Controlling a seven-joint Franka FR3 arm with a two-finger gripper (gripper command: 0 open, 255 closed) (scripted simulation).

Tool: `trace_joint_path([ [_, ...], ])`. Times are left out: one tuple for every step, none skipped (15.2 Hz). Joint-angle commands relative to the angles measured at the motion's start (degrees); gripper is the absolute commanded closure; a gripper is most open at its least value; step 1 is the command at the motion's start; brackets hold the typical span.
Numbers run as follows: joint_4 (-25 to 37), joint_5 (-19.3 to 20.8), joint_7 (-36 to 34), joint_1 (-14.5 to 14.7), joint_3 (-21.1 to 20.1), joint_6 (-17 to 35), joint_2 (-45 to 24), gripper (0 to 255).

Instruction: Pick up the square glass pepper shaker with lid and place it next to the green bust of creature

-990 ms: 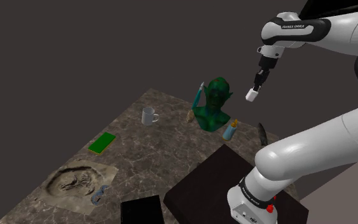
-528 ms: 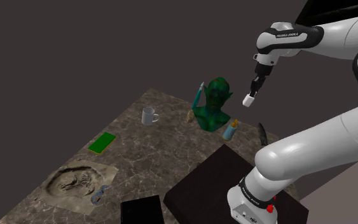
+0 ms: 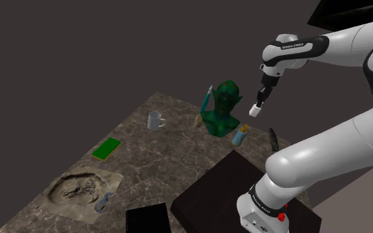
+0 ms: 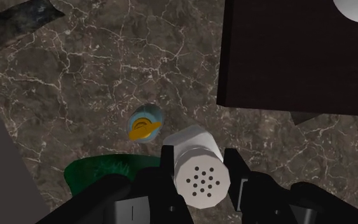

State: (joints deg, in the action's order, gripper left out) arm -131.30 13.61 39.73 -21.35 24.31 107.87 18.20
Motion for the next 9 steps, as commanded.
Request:
trace_joint_path([
  [-1.2, 0.0, 0.0, 0.0, 0.3, 1.7, -0.5, 255],
  [-1.7, 0.0, 0.0, 0.0, 0.4, 2.5, -0.8, 255],
  [-2.3, 0.0, -0.1, -0.1, 0.5, 3.3, -1.1, 255],
  [-2.8, 0.0, -0.1, -0.1, 0.6, 4.2, -1.4, 255],
  [-3.3, 0.0, -0.1, -0.1, 0.7, 5.0, -1.7, 255],
  [-3.8, 0.0, -0.1, -0.1, 0.9, 5.8, -2.0, 255],
  [-4.3, 0.0, -0.1, -0.1, 1.0, 6.6, -2.3, 255],
  [-4.8, 0.0, -0.1, -0.1, 1.1, 7.5, -2.7, 255],
  [-5.3, 0.0, -0.1, -0.1, 1.2, 8.3, -3.1, 255],
])
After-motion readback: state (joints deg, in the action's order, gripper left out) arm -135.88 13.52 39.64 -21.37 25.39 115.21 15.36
